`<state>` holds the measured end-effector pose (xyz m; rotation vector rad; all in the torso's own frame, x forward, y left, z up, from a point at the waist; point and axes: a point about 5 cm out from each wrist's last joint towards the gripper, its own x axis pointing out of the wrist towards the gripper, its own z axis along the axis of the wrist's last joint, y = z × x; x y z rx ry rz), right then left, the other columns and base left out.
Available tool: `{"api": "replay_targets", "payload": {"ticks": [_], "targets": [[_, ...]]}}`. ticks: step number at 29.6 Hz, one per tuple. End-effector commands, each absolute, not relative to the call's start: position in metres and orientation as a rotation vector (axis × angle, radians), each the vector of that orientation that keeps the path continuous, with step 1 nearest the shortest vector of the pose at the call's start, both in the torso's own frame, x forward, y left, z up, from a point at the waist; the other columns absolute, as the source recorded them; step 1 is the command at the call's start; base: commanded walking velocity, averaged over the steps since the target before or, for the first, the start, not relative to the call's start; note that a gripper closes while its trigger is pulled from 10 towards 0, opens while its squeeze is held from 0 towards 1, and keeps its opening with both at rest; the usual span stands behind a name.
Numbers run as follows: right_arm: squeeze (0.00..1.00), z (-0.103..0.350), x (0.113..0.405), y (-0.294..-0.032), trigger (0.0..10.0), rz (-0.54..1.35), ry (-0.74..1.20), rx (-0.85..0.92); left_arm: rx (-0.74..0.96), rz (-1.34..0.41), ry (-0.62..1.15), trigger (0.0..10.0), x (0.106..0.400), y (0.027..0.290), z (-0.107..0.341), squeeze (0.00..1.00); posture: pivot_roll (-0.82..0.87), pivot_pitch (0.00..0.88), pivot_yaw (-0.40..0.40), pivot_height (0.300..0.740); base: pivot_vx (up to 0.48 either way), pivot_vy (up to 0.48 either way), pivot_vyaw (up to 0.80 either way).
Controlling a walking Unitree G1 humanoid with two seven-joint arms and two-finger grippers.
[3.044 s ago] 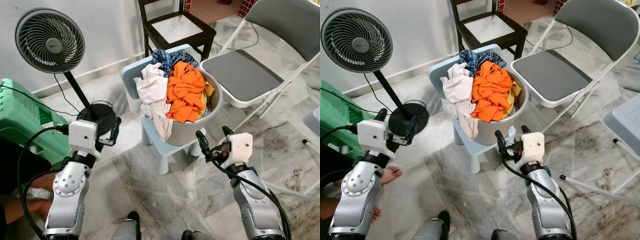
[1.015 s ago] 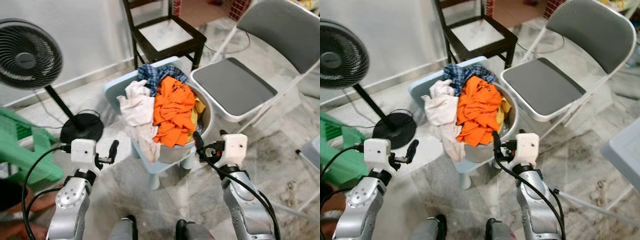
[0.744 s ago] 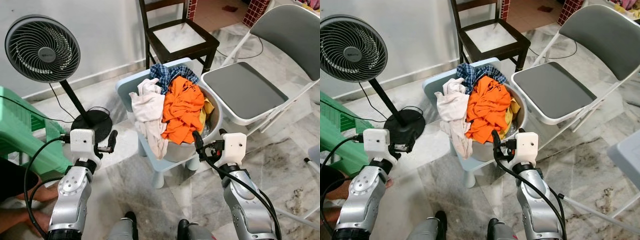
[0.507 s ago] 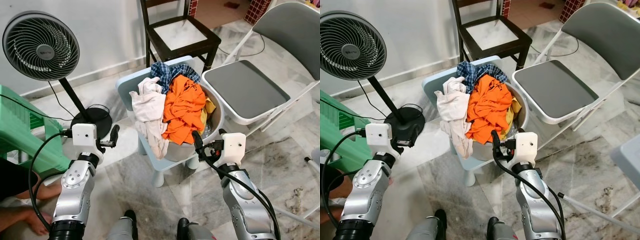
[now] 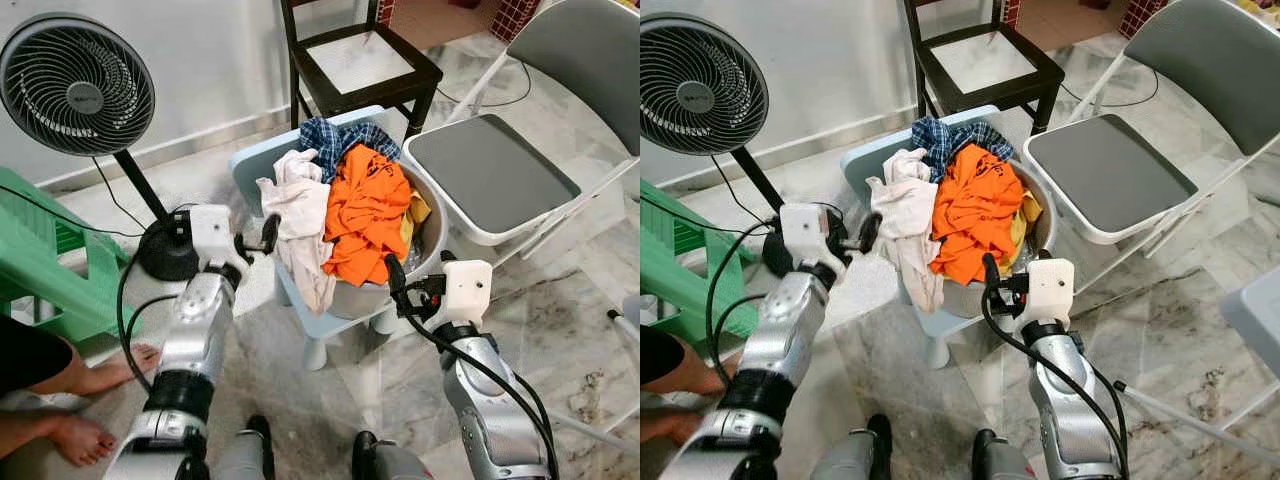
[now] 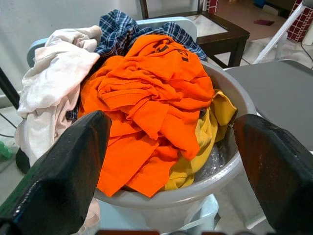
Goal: Hang hanger
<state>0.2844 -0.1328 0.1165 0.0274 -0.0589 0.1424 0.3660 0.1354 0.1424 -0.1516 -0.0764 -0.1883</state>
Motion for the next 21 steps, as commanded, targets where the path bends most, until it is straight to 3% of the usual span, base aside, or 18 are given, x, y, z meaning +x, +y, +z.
{"api": "replay_targets", "payload": {"ticks": [1,8,13,17,21], "targets": [[0.0,0.118,0.282,-0.133,10.0,0.133,-0.065,0.022,-0.165,-0.15,-0.025,10.0,0.366,0.142,0.131,0.0,0.1,0.303,-0.012,0.74,0.0,0.0,0.0],[0.0,0.122,0.282,-0.13,10.0,0.125,-0.085,0.016,-0.197,-0.203,0.027,10.0,0.373,0.142,0.129,0.0,0.09,0.301,-0.006,0.74,0.0,0.0,0.0],[0.0,0.125,0.282,-0.129,10.0,0.137,-0.103,-0.019,-0.188,-0.319,0.097,10.0,0.368,0.116,0.116,0.0,0.09,0.304,-0.003,0.74,0.0,0.0,0.0],[0.0,0.128,0.278,-0.113,10.0,0.259,-0.093,0.006,-0.169,-0.377,0.088,10.0,0.364,0.1,0.115,0.0,0.08,0.311,-0.002,0.74,0.0,0.0,0.0],[0.0,0.122,0.276,-0.113,10.0,0.272,-0.077,-0.009,-0.154,-0.358,0.065,10.0,0.36,0.097,0.116,0.0,0.09,0.314,0.0,0.74,0.0,0.0,0.0]]}}
